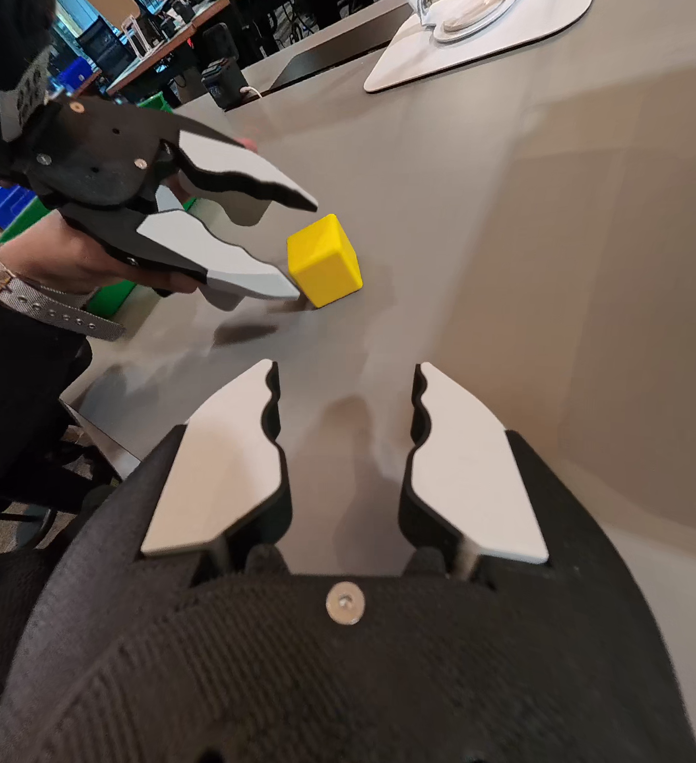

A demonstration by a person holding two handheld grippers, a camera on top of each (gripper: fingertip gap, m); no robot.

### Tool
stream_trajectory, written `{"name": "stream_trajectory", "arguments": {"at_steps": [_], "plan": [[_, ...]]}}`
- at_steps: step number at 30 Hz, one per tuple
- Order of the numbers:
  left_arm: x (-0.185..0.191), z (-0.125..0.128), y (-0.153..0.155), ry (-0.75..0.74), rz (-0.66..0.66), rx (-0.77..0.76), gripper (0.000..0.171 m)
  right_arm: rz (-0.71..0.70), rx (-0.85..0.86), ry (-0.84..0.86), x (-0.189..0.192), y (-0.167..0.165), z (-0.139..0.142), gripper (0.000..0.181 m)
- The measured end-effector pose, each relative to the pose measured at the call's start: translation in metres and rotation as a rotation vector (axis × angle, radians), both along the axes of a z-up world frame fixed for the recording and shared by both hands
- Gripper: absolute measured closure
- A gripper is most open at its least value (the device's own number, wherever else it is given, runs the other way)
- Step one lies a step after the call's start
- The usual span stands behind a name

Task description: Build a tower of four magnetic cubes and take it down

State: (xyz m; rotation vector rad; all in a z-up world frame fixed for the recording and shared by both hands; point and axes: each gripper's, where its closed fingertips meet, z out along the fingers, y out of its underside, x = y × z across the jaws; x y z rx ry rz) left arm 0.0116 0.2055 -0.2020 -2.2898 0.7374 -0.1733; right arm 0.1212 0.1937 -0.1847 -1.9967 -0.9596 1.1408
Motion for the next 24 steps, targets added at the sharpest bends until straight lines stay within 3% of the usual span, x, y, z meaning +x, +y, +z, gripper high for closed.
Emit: {"name": "stream_trajectory", "arguments": {"at_steps": [6,14,19,24], "plan": [[-0.023,-0.015,-0.001,0.095,0.129,0.016,0.097,0.03,-0.04,0.029,-0.011,-0.002,0.002,0.118],[-0.067,-0.008,-0.005,0.051,0.349,0.059,0.112,0.09,-0.041,0.023,-0.027,-0.008,0.001,0.118],[-0.061,-0.006,-0.012,-0.075,0.337,0.042,0.113,0.112,-0.037,0.021,-0.033,-0.011,0.001,0.118],[-0.054,-0.009,-0.011,-0.052,0.302,0.057,0.113,0.123,-0.041,0.019,-0.036,-0.012,0.0,0.118]]}}
